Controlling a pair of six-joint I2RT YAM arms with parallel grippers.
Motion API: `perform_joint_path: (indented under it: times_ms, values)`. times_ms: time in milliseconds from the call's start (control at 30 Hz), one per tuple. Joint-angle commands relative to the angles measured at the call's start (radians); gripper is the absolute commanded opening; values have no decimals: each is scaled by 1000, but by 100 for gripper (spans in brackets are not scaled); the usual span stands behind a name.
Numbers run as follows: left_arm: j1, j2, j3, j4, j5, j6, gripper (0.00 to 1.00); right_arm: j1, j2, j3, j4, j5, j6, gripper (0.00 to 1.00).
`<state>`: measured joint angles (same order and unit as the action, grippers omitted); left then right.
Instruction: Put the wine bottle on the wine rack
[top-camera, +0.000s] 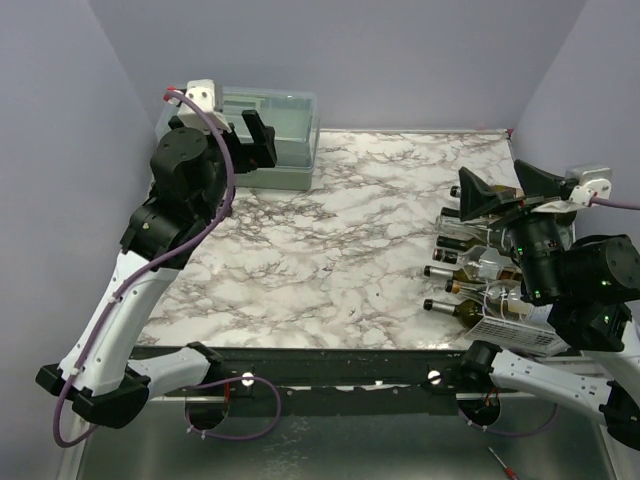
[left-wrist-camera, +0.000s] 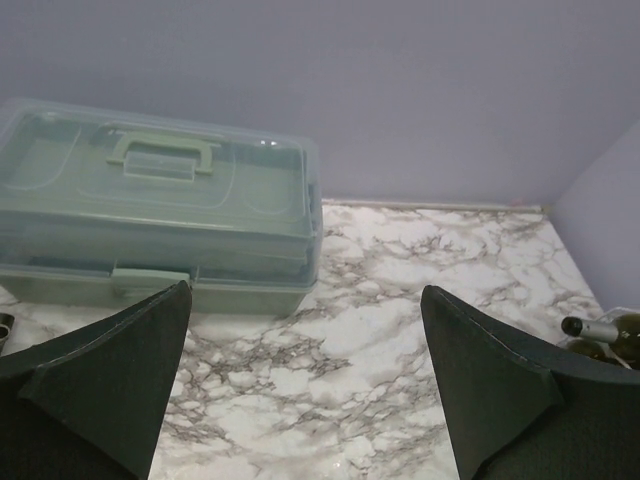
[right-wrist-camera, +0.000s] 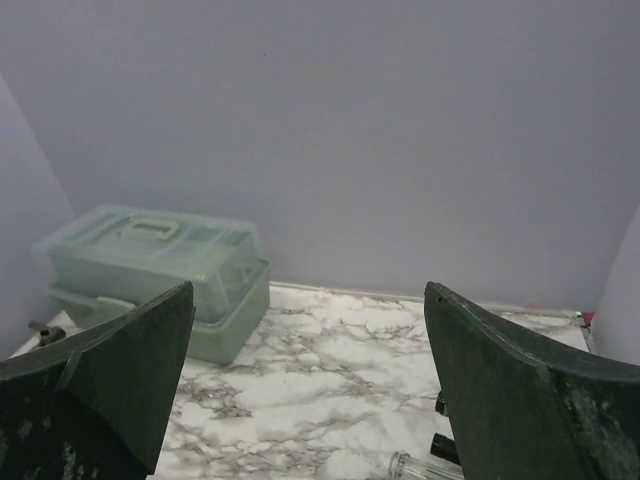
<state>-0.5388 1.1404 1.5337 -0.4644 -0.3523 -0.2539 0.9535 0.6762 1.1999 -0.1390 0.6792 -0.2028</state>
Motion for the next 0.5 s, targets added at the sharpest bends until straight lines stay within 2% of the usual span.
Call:
perform_joint_path:
  times_ms: [0,333,467]
  values:
    - [0,-34,90,11,15,7,99,0,2,-13,186,75,-20,100]
    - [0,-68,174,26,-17,56,99,-1,-36,-43,336,-2,-104,100]
    - [0,-83,172,32,-41,69,99,-1,-1,2,261,-1,-115,99]
